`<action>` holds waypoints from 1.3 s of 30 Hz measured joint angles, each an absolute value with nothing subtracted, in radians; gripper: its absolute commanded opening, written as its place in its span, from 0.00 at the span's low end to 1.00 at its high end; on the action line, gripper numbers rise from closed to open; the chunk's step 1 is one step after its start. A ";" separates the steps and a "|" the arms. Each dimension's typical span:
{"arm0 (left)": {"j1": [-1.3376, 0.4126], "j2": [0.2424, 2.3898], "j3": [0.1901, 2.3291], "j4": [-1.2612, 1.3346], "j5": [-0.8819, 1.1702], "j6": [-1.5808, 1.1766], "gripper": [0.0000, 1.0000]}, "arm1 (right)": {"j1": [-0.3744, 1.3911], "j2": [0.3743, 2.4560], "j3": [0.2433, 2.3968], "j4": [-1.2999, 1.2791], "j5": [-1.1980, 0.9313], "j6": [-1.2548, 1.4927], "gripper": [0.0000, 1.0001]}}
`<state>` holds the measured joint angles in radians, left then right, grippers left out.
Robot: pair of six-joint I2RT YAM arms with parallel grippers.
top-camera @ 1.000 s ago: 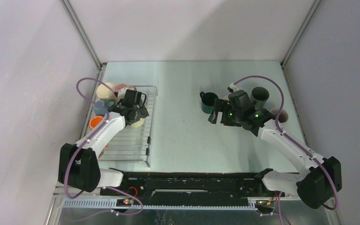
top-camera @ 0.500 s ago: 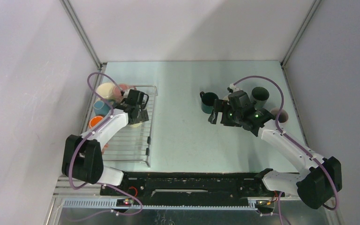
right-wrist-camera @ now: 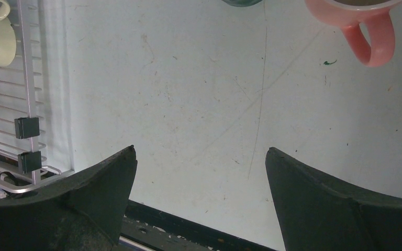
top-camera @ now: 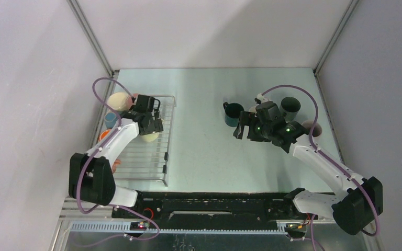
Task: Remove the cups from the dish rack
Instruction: Unload the cup from the dish rack.
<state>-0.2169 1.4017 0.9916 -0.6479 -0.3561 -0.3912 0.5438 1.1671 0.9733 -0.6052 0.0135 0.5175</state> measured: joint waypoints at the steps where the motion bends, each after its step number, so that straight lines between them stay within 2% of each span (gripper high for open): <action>1: -0.210 1.399 0.993 -0.652 -0.348 -0.387 1.00 | 0.544 1.167 0.973 -0.606 0.014 0.517 1.00; 18: -0.142 1.402 1.102 -0.736 -0.248 -0.318 1.00 | 0.544 1.168 0.973 -0.611 0.013 0.505 1.00; 36: -0.093 1.529 1.174 -0.770 -0.162 -0.254 1.00 | 0.545 1.182 0.973 -0.620 0.014 0.495 1.00; 39: -0.086 1.542 1.174 -0.770 -0.148 -0.252 0.94 | 0.545 1.182 0.973 -0.620 0.016 0.495 1.00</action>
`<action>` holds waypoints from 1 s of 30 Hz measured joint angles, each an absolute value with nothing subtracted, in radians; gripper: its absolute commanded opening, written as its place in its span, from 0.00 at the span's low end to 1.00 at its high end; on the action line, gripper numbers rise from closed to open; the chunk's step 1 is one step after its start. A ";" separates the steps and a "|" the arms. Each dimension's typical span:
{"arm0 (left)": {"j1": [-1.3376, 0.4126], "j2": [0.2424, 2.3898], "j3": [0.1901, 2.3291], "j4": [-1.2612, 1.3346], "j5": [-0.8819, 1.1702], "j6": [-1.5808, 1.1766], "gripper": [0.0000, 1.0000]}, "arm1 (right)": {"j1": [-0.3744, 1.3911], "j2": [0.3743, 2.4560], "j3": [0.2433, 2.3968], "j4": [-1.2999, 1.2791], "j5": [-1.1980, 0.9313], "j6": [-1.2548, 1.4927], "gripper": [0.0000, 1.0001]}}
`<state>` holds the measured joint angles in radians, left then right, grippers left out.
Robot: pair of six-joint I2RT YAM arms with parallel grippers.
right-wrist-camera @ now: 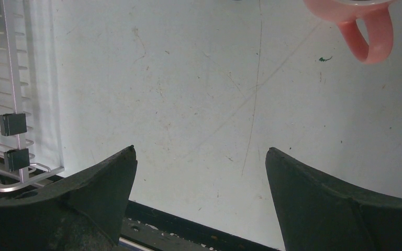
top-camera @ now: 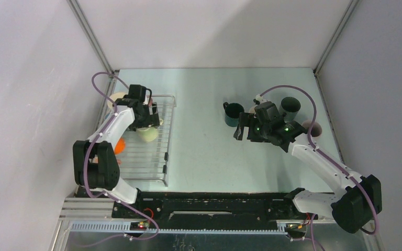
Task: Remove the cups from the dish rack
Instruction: Unload the cup from the dish rack.
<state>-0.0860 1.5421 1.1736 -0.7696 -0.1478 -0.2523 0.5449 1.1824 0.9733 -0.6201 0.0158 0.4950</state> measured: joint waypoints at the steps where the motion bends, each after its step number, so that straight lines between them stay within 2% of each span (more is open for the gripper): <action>1: -0.084 1.545 1.174 -0.770 -0.144 -0.252 0.90 | 0.545 1.182 0.973 -0.620 0.017 0.495 1.00; 9: -0.081 1.546 1.174 -0.774 -0.123 -0.252 0.46 | 0.545 1.182 0.973 -0.622 0.018 0.495 1.00; 14: -0.079 1.538 1.174 -0.784 -0.092 -0.252 0.24 | 0.549 1.182 0.973 -0.621 0.017 0.495 1.00; 17: -0.078 1.528 1.174 -0.793 -0.055 -0.253 0.14 | 0.554 1.182 0.973 -0.621 0.017 0.496 1.00; 25: -0.078 1.497 1.174 -0.857 0.037 -0.265 0.01 | 0.572 1.187 0.974 -0.617 0.007 0.503 1.00; 30: -0.078 1.466 1.174 -0.888 0.064 -0.271 0.00 | 0.580 1.208 0.978 -0.594 -0.045 0.516 1.00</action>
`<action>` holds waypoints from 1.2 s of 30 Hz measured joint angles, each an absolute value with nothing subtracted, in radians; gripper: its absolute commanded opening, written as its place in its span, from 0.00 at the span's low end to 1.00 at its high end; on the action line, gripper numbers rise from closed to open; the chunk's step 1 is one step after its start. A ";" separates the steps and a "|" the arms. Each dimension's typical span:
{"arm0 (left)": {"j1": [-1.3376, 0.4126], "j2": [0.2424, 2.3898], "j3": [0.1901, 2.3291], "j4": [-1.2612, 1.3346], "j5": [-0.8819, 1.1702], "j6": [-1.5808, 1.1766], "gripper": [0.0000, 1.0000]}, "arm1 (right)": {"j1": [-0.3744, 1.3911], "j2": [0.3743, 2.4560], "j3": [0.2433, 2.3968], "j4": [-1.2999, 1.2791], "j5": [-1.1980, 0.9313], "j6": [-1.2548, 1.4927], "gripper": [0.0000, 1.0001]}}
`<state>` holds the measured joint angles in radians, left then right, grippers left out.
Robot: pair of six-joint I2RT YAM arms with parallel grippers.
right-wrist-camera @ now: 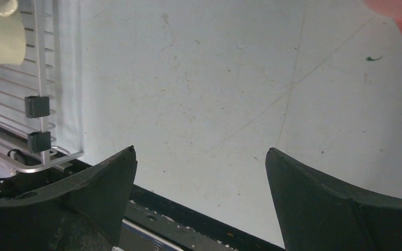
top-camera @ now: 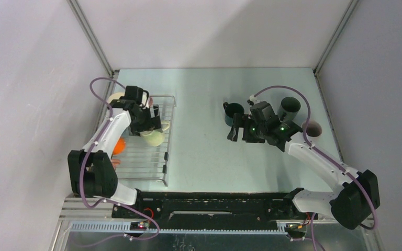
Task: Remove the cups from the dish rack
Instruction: Unload the cup from the dish rack.
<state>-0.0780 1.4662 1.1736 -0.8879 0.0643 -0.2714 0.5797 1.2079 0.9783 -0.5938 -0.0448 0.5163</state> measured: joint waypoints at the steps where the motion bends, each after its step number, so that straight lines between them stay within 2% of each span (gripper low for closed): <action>1: -0.078 1.462 1.174 -0.893 0.068 -0.272 0.00 | 0.582 1.214 0.980 -0.587 -0.056 0.521 1.00; 16: -0.094 1.383 1.259 -0.952 0.144 -0.342 0.00 | 0.606 1.271 0.992 -0.403 -0.245 0.590 1.00; 29: -0.274 1.375 1.336 -0.946 0.218 -0.479 0.00 | 0.644 1.324 0.985 -0.093 -0.368 0.666 1.00; 36: -0.349 1.378 1.356 -0.893 0.273 -0.586 0.00 | 0.641 1.324 0.913 0.107 -0.413 0.697 1.00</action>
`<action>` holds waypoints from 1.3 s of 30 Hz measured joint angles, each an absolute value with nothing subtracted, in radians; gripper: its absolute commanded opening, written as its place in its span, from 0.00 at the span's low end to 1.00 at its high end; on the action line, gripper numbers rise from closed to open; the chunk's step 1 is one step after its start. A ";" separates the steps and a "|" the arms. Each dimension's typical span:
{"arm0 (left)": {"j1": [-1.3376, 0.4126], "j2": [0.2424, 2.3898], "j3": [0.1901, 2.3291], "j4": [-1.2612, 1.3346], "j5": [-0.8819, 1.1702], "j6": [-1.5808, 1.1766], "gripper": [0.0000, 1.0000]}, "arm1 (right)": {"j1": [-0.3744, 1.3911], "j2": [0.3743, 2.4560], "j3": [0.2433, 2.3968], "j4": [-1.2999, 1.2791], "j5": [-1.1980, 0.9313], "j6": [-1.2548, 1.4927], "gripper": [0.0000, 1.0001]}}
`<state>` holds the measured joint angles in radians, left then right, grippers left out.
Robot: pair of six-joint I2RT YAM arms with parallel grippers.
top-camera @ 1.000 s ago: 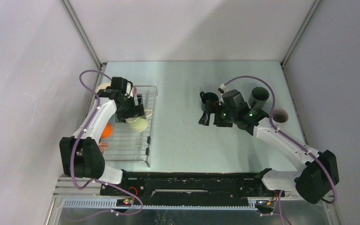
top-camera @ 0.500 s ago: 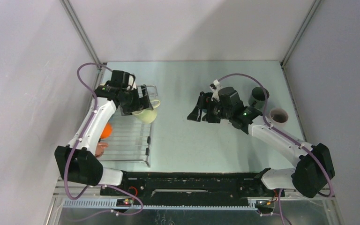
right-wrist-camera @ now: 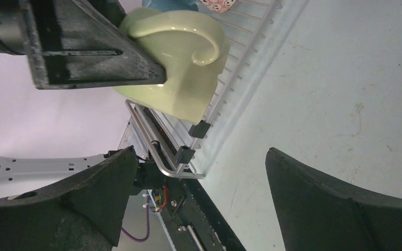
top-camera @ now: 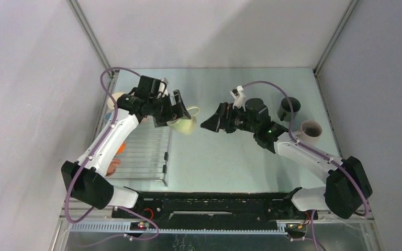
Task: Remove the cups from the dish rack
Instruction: Unload the cup from the dish rack, then place the cup at the center of the board.
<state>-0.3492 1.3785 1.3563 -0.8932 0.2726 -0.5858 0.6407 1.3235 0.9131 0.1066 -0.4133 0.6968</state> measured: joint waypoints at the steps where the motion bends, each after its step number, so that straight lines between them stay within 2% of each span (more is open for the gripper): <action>1: -0.355 1.378 1.361 -0.888 0.277 -0.597 0.00 | 0.636 1.324 0.902 0.126 -0.421 0.700 1.00; 13: -0.429 1.392 1.403 -0.770 0.370 -0.733 0.00 | 0.576 1.316 0.842 0.312 -0.500 0.748 0.99; 22: -0.461 1.405 1.403 -0.665 0.456 -0.819 0.00 | 0.545 1.293 0.805 0.460 -0.563 0.836 0.96; 32: -0.480 1.407 1.400 -0.482 0.550 -0.943 0.00 | 0.538 1.270 0.799 0.595 -0.604 0.928 0.84; 39: -0.484 1.407 1.317 -0.313 0.612 -1.042 0.00 | 0.533 1.240 0.798 0.629 -0.604 0.958 0.76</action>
